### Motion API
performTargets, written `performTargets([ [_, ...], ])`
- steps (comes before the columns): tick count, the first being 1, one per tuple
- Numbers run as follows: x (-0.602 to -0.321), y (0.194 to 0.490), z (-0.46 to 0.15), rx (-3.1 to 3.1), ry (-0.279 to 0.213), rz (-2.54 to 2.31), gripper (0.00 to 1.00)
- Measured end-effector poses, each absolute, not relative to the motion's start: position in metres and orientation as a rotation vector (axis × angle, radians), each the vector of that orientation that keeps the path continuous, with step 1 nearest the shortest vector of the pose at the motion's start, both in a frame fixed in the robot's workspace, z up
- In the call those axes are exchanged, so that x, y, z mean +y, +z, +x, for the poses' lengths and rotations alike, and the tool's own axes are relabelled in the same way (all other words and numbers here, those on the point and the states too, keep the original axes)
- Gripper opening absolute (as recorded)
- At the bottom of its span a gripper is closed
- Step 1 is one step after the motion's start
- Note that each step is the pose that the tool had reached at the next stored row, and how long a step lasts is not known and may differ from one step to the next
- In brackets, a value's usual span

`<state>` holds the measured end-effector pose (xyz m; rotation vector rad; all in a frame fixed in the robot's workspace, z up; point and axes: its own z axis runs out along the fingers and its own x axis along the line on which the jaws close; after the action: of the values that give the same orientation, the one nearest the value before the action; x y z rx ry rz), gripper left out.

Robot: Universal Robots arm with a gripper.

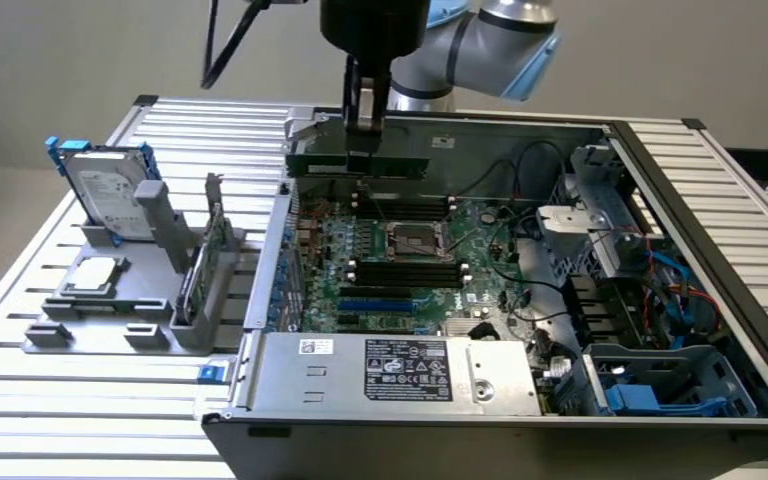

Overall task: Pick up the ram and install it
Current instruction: 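Pick up the ram and move it above insertion slot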

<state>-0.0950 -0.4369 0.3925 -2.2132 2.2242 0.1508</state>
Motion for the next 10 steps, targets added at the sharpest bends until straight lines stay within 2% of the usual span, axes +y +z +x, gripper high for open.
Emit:
performTargets([
  [10, -0.419, 0.382, -0.061, 2.225, 0.149, -2.214, 0.13],
])
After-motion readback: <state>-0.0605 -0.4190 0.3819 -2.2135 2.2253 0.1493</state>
